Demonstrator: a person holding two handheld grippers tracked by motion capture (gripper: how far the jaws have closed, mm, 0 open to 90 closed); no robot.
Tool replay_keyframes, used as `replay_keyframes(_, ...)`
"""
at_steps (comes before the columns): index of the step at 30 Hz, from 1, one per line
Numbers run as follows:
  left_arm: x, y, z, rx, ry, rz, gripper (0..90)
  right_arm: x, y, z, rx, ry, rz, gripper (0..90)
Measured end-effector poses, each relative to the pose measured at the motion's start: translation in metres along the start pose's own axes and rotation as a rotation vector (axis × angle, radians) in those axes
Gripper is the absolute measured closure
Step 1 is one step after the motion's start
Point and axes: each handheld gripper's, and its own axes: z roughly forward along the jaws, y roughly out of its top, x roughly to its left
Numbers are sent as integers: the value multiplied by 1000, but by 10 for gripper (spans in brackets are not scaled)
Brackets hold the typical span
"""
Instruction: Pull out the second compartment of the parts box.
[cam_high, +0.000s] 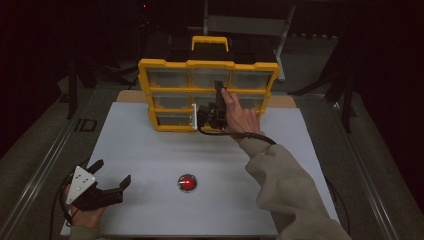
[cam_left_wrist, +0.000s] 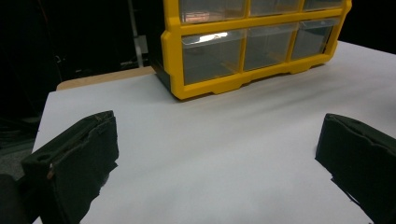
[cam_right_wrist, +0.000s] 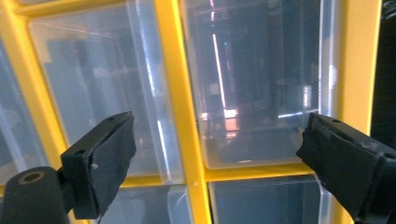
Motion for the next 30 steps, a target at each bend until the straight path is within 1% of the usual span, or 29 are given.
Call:
replay_keyframes(2, 0, 0, 0, -1, 0, 0, 0, 0, 0, 0, -1, -7, -2, 106)
replay_keyframes(3, 0, 0, 0, -1, 0, 0, 0, 0, 1, 1, -3, -24, -11, 108)
replay_keyframes(5, 0, 0, 0, -1, 2, -2, 0, -1, 2, 2, -3, -39, -17, 110)
replay_keyframes(7, 0, 0, 0, -2, 3, -3, 0, -2, 2, 3, -1, -39, -21, 113)
replay_keyframes(14, 1, 0, 0, -2, 2, -5, 0, -2, 3, 5, 3, -95, -40, 127)
replay_keyframes(18, 1, 0, -1, -1, 3, -6, 0, -3, 3, 5, -7, -114, -55, 134)
replay_keyframes(21, 1, 0, -1, -1, 5, -6, 0, -5, 4, 5, -7, -123, -55, 142)
replay_keyframes(23, 1, 0, -1, -1, 6, -6, 0, -7, 4, 5, -11, -141, -61, 147)
replay_keyframes(24, 1, 0, -1, 0, 6, -6, 0, -7, 4, 5, -10, -146, -54, 151)
replay_keyframes(26, 1, 0, -1, 0, 6, -5, 0, -10, 5, 5, -14, -157, -65, 154)
replay_keyframes(27, 1, -1, -1, 0, 7, -5, 0, -10, 5, 5, -12, -160, -56, 157)
replay_keyframes(28, 1, -1, -1, 0, 8, -7, 0, -11, 5, 5, -19, -167, -62, 159)
replay_keyframes(30, 1, -1, -1, -1, 10, -7, 0, -13, 6, 5, -16, -177, -56, 159)
